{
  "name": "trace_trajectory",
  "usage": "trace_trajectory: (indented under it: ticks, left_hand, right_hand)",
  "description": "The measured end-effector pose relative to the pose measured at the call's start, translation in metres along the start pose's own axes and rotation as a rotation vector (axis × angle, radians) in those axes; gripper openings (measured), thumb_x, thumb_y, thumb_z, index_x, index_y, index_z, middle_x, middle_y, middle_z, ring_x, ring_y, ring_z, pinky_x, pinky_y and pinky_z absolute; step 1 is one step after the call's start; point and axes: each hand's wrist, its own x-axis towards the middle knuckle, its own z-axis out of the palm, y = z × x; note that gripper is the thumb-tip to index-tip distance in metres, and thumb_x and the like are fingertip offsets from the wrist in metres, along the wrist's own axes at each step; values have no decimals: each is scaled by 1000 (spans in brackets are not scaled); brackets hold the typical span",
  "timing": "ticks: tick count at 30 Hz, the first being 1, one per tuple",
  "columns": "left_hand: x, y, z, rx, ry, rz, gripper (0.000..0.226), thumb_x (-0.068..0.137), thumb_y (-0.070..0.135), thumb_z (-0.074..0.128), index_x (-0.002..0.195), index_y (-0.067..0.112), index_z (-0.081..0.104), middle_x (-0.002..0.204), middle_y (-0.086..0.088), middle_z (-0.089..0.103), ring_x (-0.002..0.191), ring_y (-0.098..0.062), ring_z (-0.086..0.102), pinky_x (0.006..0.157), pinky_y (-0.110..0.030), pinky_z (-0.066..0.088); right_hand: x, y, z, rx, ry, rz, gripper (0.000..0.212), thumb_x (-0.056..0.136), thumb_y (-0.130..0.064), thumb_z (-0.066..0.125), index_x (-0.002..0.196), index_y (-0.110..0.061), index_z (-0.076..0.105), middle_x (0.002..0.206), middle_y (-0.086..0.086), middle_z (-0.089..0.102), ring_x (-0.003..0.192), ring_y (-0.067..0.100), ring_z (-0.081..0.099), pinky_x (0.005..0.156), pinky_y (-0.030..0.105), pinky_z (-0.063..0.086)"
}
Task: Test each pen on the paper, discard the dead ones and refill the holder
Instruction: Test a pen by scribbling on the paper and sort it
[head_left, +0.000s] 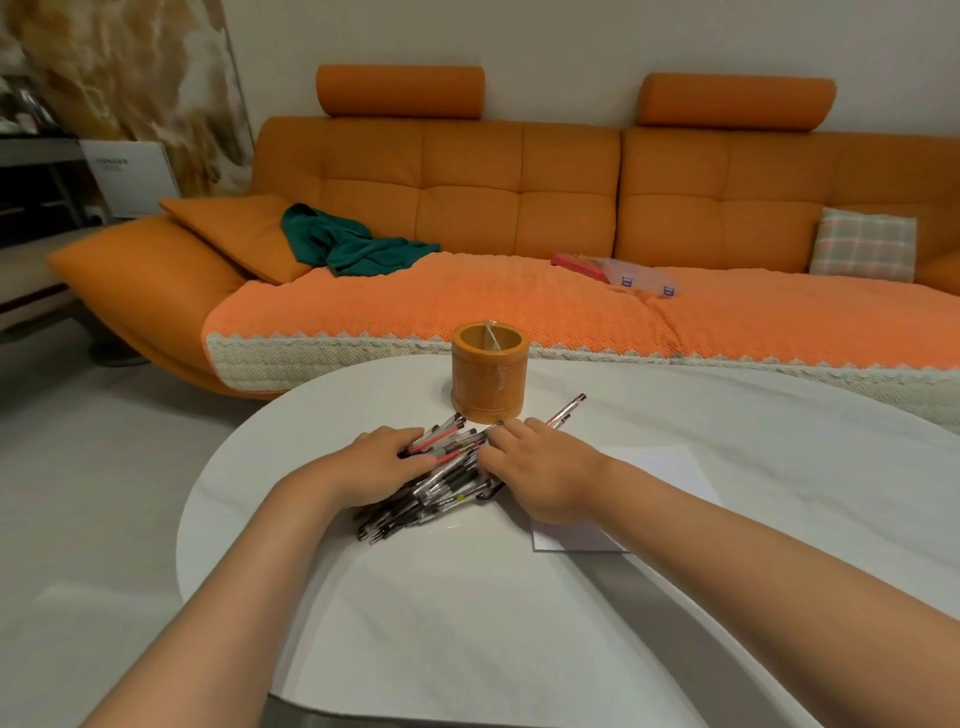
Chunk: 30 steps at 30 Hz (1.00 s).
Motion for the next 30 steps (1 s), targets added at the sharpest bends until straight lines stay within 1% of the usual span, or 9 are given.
trace_trajectory:
  ticks: [2, 4, 8, 10, 14, 19, 22, 27, 30]
  left_hand:
    - [-2, 10, 6, -6, -17, 5, 61, 96, 59, 46, 151, 38, 30, 155, -2, 30, 145, -26, 19, 110, -42, 26]
    - [-4, 16, 14, 46, -55, 3, 75, 93, 61, 47, 155, 42, 10, 162, 6, 14, 150, -23, 7, 115, -44, 17]
    - [-3, 15, 26, 201, -51, -19, 96, 86, 70, 47, 155, 39, -12, 166, 8, -9, 152, -19, -7, 119, -44, 8]
    - [-6, 16, 30, 272, -48, -11, 106, 80, 79, 49, 154, 37, -15, 165, 6, -12, 152, -19, -9, 121, -46, 6]
    - [-6, 22, 34, 375, -5, -9, 102, 84, 77, 43, 156, 33, -14, 166, 3, -13, 152, -21, -11, 123, -48, -2]
    - [-3, 53, 44, 371, 116, 244, 77, 93, 66, 40, 156, 42, 3, 166, 8, -5, 152, -16, -7, 122, -44, 1]
    - [-1, 70, 61, 466, 82, 418, 58, 101, 51, 37, 155, 42, 18, 165, 11, 7, 152, -13, -1, 122, -41, 6]
    - [3, 81, 71, 521, 178, 408, 44, 101, 45, 39, 139, 27, 51, 154, 12, 37, 146, -14, 20, 116, -34, 15]
    - [3, 84, 73, 530, 208, 390, 51, 95, 53, 33, 135, 30, 54, 150, 9, 43, 143, -16, 28, 115, -36, 15]
  right_hand:
    - [3, -4, 2, 14, 35, -12, 20, 91, -15, 49, 111, -14, 55, 103, 9, 57, 91, 27, 50, 79, 35, 36]
    - [6, -5, 0, 48, 52, -1, 25, 91, -19, 54, 115, -15, 54, 105, 7, 54, 94, 26, 48, 80, 35, 35]
    - [0, 6, -16, 251, 27, 130, 51, 81, -33, 73, 123, -21, 49, 116, 3, 51, 105, 20, 44, 87, 35, 41]
    - [-9, 14, -23, 347, 5, 215, 49, 82, -28, 71, 126, -22, 50, 121, 3, 52, 110, 21, 47, 90, 37, 44]
    - [-35, 27, -19, 346, -102, 407, 39, 92, -18, 55, 130, -19, 54, 121, 6, 52, 115, 26, 48, 88, 40, 48]
    - [-70, 33, -3, 358, -183, 535, 41, 95, -28, 51, 135, -21, 54, 127, 4, 49, 119, 25, 46, 90, 36, 46]
    - [-89, 37, -3, 381, -206, 578, 37, 96, -31, 49, 130, -22, 58, 125, 2, 50, 120, 23, 45, 93, 37, 45]
    - [-112, 49, -10, 356, -275, 629, 38, 95, -36, 52, 129, -22, 58, 123, 2, 49, 120, 24, 44, 94, 40, 45]
    - [-115, 49, -12, 379, -234, 630, 34, 95, -29, 48, 126, -17, 52, 122, 5, 49, 117, 25, 43, 94, 39, 43]
